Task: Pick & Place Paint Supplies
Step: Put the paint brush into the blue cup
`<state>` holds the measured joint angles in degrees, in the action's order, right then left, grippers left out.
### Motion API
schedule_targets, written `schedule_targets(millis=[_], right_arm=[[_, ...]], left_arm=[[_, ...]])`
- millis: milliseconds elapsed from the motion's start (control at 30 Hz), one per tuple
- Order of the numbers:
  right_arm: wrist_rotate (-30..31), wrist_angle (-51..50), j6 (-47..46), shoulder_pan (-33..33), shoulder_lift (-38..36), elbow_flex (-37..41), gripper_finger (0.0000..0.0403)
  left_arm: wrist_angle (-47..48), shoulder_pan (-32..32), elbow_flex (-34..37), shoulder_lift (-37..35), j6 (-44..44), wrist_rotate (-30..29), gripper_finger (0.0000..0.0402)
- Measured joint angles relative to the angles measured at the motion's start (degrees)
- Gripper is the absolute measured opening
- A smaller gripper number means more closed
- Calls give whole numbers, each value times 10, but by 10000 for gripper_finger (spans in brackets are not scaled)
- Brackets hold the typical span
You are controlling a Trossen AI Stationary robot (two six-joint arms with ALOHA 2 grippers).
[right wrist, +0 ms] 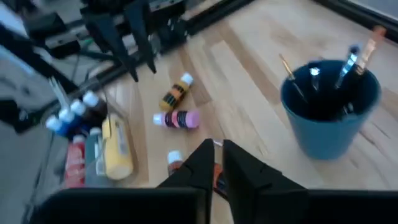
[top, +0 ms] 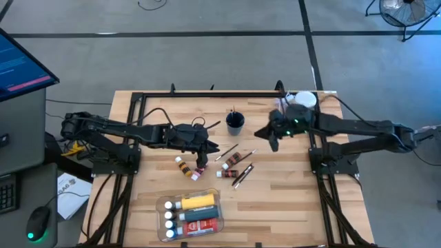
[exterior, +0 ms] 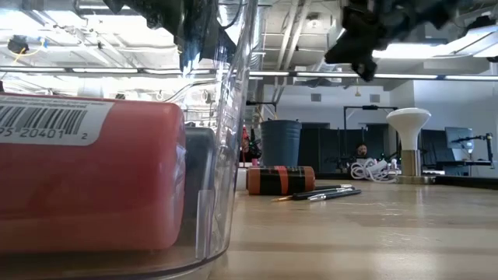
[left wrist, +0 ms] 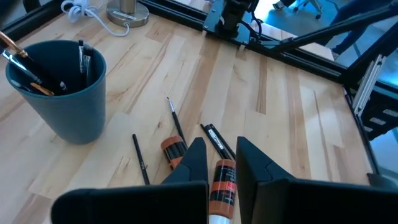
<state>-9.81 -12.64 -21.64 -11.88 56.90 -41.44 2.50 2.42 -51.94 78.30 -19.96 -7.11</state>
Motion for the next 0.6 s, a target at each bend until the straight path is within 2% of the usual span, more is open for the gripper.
schedule_targets(millis=[133,300,467,600], right_arm=[[8,10,-1,15,-56,81,6],[8,-21,52,29,-59,151,1],[7,-16,-5,37,-42,158,5],[7,16,-8,34,-36,157,6]], left_arm=[[0,-9,0,0,14,0,2],[-1,-27,0,0,17,0,2],[-1,-35,0,0,13,-1,2],[0,-34,0,0,7,0,2]])
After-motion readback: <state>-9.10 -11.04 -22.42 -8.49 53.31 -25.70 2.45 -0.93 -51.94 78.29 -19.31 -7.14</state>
